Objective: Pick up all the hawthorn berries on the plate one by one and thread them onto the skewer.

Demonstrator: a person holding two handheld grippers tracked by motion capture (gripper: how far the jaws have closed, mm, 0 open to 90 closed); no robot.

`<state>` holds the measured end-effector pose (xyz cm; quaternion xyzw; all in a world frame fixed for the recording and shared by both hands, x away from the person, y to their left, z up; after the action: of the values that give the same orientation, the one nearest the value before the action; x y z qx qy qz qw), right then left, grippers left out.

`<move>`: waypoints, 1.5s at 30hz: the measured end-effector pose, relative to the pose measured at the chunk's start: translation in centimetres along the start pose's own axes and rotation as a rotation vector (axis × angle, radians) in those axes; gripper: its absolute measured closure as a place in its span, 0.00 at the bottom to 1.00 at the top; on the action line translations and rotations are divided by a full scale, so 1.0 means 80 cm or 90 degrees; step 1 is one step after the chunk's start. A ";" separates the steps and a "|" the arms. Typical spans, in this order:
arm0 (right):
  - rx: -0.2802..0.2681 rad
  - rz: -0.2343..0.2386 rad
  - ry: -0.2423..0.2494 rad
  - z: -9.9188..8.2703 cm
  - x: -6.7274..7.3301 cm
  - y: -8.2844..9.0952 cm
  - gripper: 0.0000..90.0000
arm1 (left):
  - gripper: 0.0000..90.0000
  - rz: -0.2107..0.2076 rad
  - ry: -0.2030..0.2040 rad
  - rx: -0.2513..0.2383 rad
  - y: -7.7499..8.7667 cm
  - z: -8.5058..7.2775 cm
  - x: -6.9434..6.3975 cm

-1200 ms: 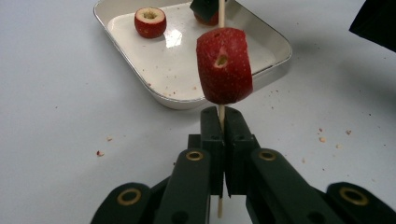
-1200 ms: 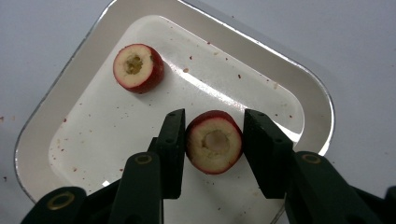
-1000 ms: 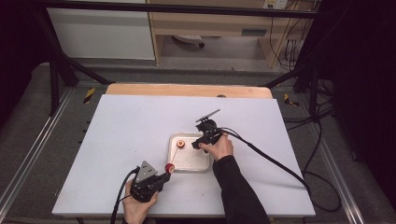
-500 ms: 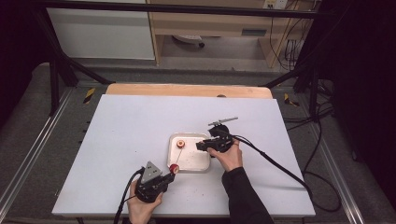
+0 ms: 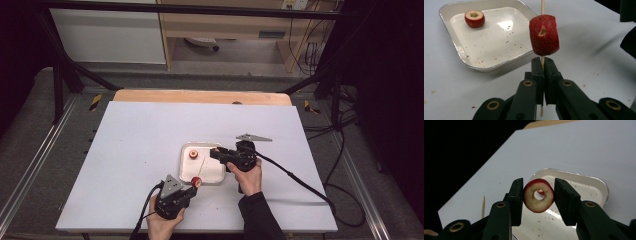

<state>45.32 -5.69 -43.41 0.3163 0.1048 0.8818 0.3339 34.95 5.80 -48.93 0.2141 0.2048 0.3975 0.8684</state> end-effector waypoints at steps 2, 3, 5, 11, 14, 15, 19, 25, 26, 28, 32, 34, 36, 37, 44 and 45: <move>-0.028 0.009 -0.005 0.004 0.003 0.001 0.68 | 0.98 -0.003 0.007 -0.002 -0.001 0.001 -0.003; -0.042 0.013 -0.011 0.006 0.005 0.002 0.68 | 0.98 -0.004 0.014 -0.004 -0.001 0.002 -0.005; -0.066 0.021 -0.016 0.009 0.008 0.004 0.68 | 0.98 -0.004 0.018 -0.009 -0.002 0.003 -0.008; -0.129 0.037 -0.024 0.016 0.015 0.009 0.68 | 0.98 -0.012 0.043 -0.019 -0.008 0.004 -0.020; -0.163 0.043 -0.025 0.020 0.019 0.013 0.68 | 0.98 -0.015 0.058 -0.023 -0.012 0.005 -0.024; -0.169 0.047 -0.028 0.021 0.021 0.014 0.68 | 0.98 -0.016 0.063 -0.024 -0.013 0.005 -0.025; -0.189 0.059 -0.025 0.023 0.026 0.017 0.68 | 0.98 -0.018 0.072 -0.024 -0.016 0.007 -0.026; -0.192 0.067 -0.025 0.020 0.030 0.018 0.68 | 0.98 -0.019 0.068 -0.024 -0.018 0.011 -0.030; -0.191 0.068 -0.023 0.019 0.031 0.018 0.68 | 0.98 -0.019 0.066 -0.025 -0.018 0.012 -0.030; -0.191 0.069 -0.018 0.019 0.031 0.018 0.68 | 0.98 -0.022 0.066 -0.023 -0.019 0.012 -0.032; -0.191 0.071 -0.016 0.018 0.032 0.018 0.68 | 0.98 -0.022 0.068 -0.021 -0.020 0.012 -0.031; -0.192 0.072 -0.014 0.018 0.033 0.018 0.68 | 0.98 -0.024 0.071 -0.022 -0.019 0.012 -0.031; -0.191 0.074 -0.014 0.018 0.033 0.019 0.68 | 0.98 -0.024 0.073 -0.024 -0.019 0.013 -0.030; -0.191 0.074 -0.015 0.018 0.033 0.019 0.68 | 0.98 -0.024 0.073 -0.024 -0.019 0.013 -0.030; -0.189 0.078 -0.014 0.016 0.035 0.019 0.68 | 0.98 -0.023 0.076 -0.025 -0.019 0.012 -0.028; -0.189 0.077 -0.013 0.016 0.035 0.019 0.68 | 0.98 -0.024 0.075 -0.024 -0.019 0.012 -0.028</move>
<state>43.74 -5.08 -40.43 0.2782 -0.0492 0.9029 0.3240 35.01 2.95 -48.54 0.1697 0.2520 0.3971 0.8660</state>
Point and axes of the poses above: each handheld gripper's, and its own axes: y roughly backward along the jaws, z roughly out of its top, x roughly to its left, the point moved 9 cm from there along -y, roughly forward along the jaws, and after that the axes turned 2 degrees about z, right-handed, at the moved point
